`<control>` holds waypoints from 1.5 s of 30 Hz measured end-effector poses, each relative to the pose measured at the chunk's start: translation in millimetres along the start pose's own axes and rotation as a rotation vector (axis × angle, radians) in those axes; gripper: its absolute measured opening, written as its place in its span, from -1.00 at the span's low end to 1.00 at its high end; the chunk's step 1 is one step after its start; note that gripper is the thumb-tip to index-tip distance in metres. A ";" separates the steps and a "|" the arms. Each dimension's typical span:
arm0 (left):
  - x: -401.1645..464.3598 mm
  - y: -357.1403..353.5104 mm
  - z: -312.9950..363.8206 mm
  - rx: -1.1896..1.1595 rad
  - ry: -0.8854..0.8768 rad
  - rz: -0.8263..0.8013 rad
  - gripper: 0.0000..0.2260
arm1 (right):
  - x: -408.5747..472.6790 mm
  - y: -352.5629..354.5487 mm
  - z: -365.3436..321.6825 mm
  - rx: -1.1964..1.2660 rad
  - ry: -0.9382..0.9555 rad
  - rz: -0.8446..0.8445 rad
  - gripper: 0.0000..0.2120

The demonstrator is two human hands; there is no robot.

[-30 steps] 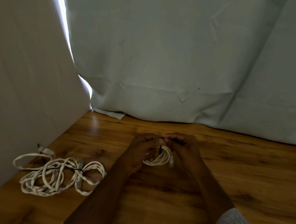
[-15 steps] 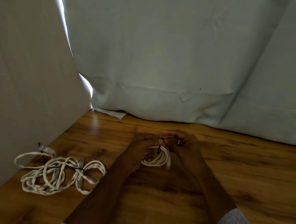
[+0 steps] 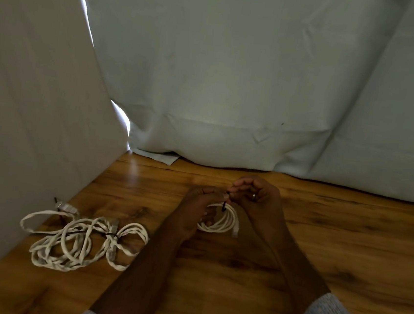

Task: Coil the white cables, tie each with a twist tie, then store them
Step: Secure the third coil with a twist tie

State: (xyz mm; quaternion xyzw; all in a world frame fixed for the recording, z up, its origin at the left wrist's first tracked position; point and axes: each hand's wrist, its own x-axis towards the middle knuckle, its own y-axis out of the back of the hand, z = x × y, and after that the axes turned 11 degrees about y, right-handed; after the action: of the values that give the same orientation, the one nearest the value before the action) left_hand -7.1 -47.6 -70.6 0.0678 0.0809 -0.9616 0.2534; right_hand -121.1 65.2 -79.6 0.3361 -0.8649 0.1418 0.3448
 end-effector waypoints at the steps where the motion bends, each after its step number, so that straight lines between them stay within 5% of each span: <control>1: 0.6 0.2 -0.5 -0.001 0.001 0.006 -0.80 | -0.3 0.3 0.4 -0.008 -0.003 0.003 -0.74; 5: 2.4 -0.4 -1.1 -0.003 -0.027 0.060 -0.90 | -3.1 2.9 3.3 -0.130 0.006 -0.046 -0.85; 12: 8.0 -1.2 -4.1 0.149 -0.216 0.134 -0.77 | -4.5 2.2 6.8 -0.256 0.129 -0.076 -0.92; 18: 5.1 -8.9 -3.2 0.208 -0.349 0.146 -0.79 | -10.2 -4.9 4.0 -0.433 0.178 0.043 -0.94; 45: 19.0 -4.8 -14.0 0.169 -0.414 0.298 -0.89 | -11.2 -16.3 -17.9 -0.236 0.160 0.171 -0.79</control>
State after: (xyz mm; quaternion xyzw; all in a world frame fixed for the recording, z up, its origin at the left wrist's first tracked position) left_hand -24.6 -49.8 -87.0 -0.0982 -0.0643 -0.9104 0.3968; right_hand -95.0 67.1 -74.3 0.2060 -0.8707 0.0942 0.4365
